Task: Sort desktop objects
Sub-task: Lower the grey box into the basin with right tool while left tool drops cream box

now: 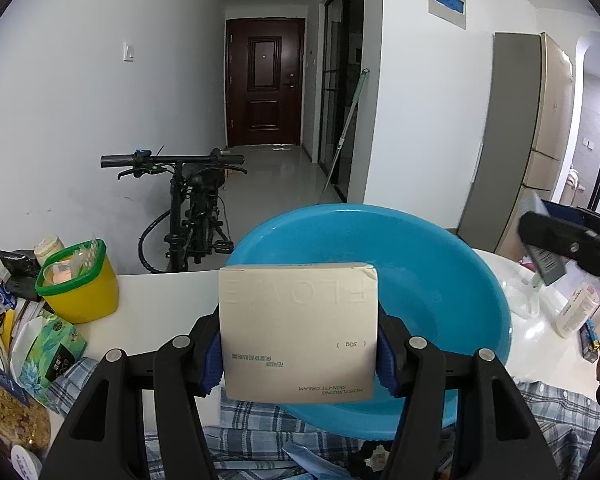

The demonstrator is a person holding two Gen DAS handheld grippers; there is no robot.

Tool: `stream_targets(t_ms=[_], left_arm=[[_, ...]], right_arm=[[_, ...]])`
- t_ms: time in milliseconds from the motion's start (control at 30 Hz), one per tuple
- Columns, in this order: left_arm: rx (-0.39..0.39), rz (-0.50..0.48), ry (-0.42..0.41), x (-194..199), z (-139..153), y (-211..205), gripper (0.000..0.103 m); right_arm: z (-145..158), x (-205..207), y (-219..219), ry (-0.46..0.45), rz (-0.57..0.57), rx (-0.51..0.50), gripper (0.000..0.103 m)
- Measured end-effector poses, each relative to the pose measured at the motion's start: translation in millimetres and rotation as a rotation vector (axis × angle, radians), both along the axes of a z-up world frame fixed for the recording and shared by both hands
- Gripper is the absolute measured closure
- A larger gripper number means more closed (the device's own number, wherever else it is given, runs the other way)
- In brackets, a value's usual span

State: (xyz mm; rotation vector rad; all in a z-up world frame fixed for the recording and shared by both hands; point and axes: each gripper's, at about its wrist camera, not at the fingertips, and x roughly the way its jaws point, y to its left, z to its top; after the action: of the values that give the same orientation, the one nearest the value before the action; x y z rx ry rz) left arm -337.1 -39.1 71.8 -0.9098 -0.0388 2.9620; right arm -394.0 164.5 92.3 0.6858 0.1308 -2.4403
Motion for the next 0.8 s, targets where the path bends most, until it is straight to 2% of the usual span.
stream_targets(t_ms=[133, 200, 300, 533, 800], left_arm=[[-0.019, 0.037, 0.004, -2.3, -2.2, -1.7, 0.041], [-0.031, 0.046, -0.004, -3.8, -5.2, -1.7, 0.041], [-0.051, 0.058, -0.014, -7.0, -9.8, 0.1, 0.041], [-0.074, 0.033, -0.031, -10.1, -16.9, 13.5, 0.041], [-0.083, 0.01, -0.016, -6.7, -13.0, 22.8, 0.041]], right_arm=[[-25.5, -8.4, 0.3, -0.026, 0.027, -0.04, 0.039], [-38.2, -14.5, -1.4, -0.083, 0.038, -0.02, 0.039], [-47.5, -21.5, 3.8, -0.105, 0.017, -0.019, 0.039], [-54.4, -28.8, 4.0, -0.132, 0.026, -0.031, 0.039], [-44.3, -19.9, -3.3, -0.094, 0.02, -0.002, 0.039]])
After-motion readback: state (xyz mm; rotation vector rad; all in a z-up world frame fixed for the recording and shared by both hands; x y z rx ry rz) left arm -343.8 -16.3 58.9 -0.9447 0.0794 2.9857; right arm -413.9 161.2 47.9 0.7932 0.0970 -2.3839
